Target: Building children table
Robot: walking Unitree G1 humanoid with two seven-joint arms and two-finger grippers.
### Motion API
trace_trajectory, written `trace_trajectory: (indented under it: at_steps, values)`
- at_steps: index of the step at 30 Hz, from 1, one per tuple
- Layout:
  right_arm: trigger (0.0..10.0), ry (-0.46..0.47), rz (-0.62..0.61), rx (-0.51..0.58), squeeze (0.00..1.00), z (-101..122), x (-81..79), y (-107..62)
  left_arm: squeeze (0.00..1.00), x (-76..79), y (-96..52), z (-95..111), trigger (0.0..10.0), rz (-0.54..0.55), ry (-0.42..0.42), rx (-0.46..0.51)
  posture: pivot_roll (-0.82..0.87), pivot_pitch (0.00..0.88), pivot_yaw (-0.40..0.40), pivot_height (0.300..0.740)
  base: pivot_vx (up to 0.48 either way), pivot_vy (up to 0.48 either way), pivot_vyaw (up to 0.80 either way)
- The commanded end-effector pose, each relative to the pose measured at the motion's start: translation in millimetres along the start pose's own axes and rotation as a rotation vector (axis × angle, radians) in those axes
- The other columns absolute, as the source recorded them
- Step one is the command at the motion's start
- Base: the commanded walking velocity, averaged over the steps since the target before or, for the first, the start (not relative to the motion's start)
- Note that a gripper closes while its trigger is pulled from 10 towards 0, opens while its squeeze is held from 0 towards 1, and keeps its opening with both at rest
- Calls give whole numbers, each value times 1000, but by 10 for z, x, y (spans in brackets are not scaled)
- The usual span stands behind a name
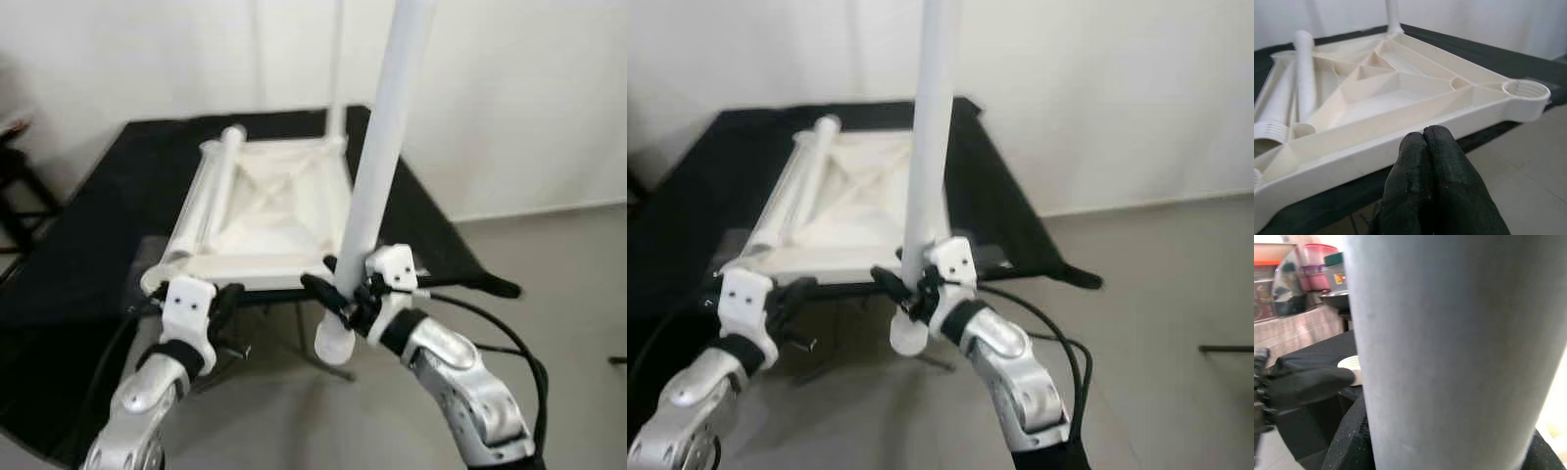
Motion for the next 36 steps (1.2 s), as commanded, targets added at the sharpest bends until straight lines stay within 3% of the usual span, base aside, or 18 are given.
trace_trajectory:
  at_steps: [1, 5, 10, 16, 23, 27, 31, 36]
  values:
    - [10000, 1, 30, 20, 0, 30, -55, 18, 0, -22, -7, -8, 10000, 2, -3, 0, 5, 0, 23, 740, 0, 0, -800]
    - [10000, -6, 30, 24, 0, 43, -55, 15, 0, -64, -9, 48, 10000, 4, -13, 22, 3, 0, 24, 740, 0, 0, -800]
    - [10000, -72, -77, 58, 0, 156, 140, 23, 0, -196, -2, 168, 10000, -5, -39, 59, 4, 0, 25, 740, 64, 0, 0]
    - [10000, -89, -96, 68, 0, 254, 231, 35, 0, -208, 4, 194, 10000, -12, -63, 74, 1, 2, 25, 740, 377, 0, -400]
    - [10000, -135, -67, 83, 0, 337, 226, 50, 0, -182, 3, 188, 10000, -17, -75, 75, -1, 6, 23, 740, 397, 0, 0]
    - [10000, -175, 112, 114, 0, 511, 117, 43, 0, -138, 5, 172, 10000, -29, -88, 68, -2, 12, 22, 740, 382, 0, 391]
    - [10000, -169, 185, 156, 0, 627, 62, 40, 0, -136, 11, 156, 10000, -14, -96, 62, -5, 19, 21, 740, 310, 0, 659]
    - [10000, -184, 345, 95, 0, 648, -14, -35, 0, -150, 15, 121, 10000, 15, -86, 44, -7, 29, 19, 740, 0, 0, 0]
Point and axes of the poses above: a point about 5 cm out from each wrist's last joint towards the gripper, its own y axis pointing out of the wrist towards the gripper, its own z axis along the axis of the wrist's last joint, x = y × z, the point moved 2 cm from there along y, pointing out of the wrist towards the gripper
